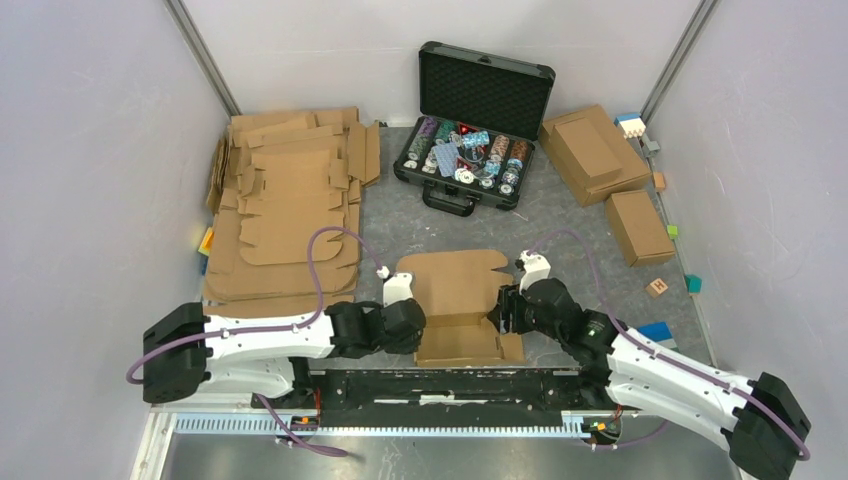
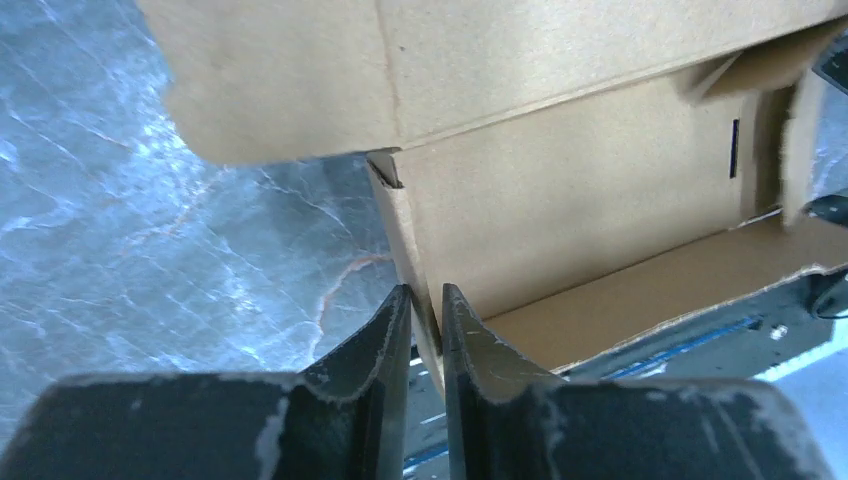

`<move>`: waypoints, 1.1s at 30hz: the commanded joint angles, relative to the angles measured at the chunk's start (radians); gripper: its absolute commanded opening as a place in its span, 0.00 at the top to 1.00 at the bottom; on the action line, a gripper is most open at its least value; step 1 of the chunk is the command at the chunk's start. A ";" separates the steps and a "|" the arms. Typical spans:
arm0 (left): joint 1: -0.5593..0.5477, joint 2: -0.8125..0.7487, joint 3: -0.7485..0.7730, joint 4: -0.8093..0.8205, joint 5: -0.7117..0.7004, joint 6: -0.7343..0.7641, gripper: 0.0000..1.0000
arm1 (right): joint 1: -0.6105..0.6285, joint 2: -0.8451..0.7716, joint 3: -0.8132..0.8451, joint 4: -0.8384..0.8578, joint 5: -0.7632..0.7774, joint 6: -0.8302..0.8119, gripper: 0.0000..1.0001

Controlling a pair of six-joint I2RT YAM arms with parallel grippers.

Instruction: Fold the paper box

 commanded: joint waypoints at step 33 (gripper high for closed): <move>0.334 0.140 0.117 0.077 -0.133 0.474 0.98 | 0.003 -0.158 -0.004 -0.048 -0.078 -0.101 0.16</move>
